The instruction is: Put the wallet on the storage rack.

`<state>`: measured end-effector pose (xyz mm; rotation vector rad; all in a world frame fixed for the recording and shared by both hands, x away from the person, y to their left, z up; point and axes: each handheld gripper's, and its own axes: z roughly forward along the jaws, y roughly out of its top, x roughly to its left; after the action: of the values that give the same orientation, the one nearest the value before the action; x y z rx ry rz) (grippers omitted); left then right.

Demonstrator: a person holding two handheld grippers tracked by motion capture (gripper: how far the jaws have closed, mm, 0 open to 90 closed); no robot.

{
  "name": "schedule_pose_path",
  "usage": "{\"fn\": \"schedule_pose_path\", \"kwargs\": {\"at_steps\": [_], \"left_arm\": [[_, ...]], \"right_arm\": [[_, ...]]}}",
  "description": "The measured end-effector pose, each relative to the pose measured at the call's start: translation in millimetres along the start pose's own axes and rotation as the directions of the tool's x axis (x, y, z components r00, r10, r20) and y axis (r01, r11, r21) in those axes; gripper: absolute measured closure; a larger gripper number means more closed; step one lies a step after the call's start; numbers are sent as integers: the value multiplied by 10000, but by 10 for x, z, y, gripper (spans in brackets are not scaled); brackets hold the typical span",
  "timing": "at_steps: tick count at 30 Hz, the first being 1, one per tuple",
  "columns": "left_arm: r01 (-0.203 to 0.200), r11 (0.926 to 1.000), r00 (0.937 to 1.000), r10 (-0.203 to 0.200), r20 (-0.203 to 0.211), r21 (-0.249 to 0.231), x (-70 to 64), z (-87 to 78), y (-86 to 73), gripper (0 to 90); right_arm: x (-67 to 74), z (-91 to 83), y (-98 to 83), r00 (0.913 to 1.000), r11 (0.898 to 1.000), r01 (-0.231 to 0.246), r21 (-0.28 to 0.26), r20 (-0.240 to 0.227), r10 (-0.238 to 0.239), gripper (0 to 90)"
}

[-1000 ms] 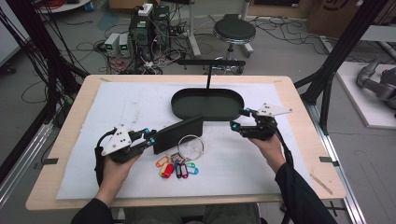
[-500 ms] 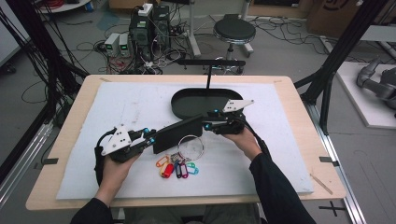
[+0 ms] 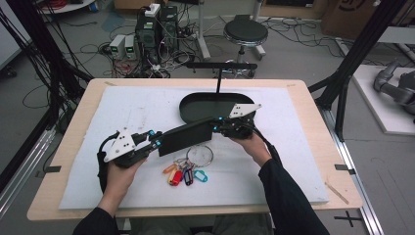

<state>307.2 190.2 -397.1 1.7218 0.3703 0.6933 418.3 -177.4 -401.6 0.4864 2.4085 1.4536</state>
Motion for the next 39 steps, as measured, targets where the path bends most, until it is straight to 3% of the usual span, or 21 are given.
{"fn": "schedule_pose_path", "kwargs": {"at_steps": [4,9,13,17,20,25,28,31,32,33,34,35,37,39], "left_arm": [[15,9991,10000,-12,66,-419,-18,14,77,817],[19,9986,9997,-5,262,-521,-59,87,87,815],[126,9994,9988,-110,484,-336,-90,184,41,812],[137,9999,9969,-130,777,-80,-137,299,-4,812],[204,9998,9956,-207,909,39,-156,365,-35,811],[602,9974,9920,-641,1089,390,-160,440,-106,788],[823,9961,9904,-853,1086,318,-164,454,-108,750],[1299,9911,9841,-1324,1182,287,-153,478,-122,701],[1550,9870,9797,-1590,1223,417,-151,500,-132,655],[1741,9827,9746,-1811,1318,627,-150,528,-149,524],[1880,9786,9706,-1981,1365,830,-152,552,-166,524],[2071,9703,9644,-2239,1410,1248,-155,594,-195,439],[2228,9620,9557,-2475,1593,1578,-164,640,-229,442],[2111,9650,9578,-2360,1643,1554,-164,646,-231,520]], "right_arm": [[41,-154,63,9996,9993,197,-308,214,-190,789],[101,-385,64,9983,9985,482,-271,355,-472,800],[141,-498,-31,9974,9984,554,-99,458,-549,805],[154,-603,-214,9985,9995,290,80,454,-293,810],[147,-633,-254,9988,9996,218,188,430,-226,811],[165,-693,-335,9991,9994,49,329,411,-62,812],[166,-705,-379,9994,9994,-43,338,336,31,812],[163,-710,-394,9997,9991,-90,414,239,80,813],[159,-715,-398,9998,9991,-85,415,172,78,813],[161,-719,-402,9999,9990,-67,434,112,63,813],[161,-719,-402,9999,9990,-67,434,112,63,813],[158,-717,-407,9999,9989,-115,452,84,111,812],[155,-717,-409,10000,9989,-83,455,56,81,813],[152,-721,-418,10000,9989,-13,466,-21,14,811]]}}
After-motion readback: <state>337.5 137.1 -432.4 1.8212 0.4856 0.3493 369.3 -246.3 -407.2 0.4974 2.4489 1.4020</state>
